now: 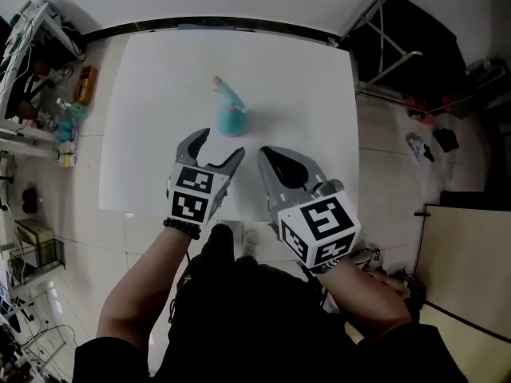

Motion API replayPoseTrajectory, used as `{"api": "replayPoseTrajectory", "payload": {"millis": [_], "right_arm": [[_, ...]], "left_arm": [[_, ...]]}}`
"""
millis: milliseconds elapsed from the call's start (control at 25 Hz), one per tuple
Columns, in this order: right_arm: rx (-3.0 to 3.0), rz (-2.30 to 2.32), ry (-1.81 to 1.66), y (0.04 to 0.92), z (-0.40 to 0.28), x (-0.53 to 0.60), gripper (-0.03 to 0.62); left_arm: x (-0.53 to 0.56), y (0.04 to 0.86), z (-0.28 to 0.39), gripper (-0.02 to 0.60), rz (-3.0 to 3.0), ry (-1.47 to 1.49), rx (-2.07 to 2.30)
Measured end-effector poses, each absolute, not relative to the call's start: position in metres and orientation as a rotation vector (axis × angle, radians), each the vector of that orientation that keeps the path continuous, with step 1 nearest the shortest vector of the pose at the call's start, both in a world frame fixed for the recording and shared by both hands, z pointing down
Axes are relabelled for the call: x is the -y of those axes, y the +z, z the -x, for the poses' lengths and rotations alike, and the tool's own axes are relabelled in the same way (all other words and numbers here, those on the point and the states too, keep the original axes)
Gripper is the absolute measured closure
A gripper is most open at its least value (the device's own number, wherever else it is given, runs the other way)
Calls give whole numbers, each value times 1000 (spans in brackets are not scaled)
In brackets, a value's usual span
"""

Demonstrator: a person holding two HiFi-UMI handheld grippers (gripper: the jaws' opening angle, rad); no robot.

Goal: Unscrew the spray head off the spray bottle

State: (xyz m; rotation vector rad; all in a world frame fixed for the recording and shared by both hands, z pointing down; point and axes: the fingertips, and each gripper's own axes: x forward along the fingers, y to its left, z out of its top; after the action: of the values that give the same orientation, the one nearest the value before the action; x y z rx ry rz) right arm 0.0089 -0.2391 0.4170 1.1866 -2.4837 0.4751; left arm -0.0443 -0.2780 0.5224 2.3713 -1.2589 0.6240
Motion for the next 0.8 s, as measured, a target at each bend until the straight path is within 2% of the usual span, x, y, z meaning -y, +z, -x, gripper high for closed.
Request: {"api": "replayPoseTrajectory", "payload": {"millis": [200,800], "right_arm": [[2458,-1207,499,425,-14,247,603],[2401,-1247,527,435,-20,272,603]], "left_arm": [[293,538,40,176,-2389,656,1251],[334,590,28,138,-2411,784,1186]]}}
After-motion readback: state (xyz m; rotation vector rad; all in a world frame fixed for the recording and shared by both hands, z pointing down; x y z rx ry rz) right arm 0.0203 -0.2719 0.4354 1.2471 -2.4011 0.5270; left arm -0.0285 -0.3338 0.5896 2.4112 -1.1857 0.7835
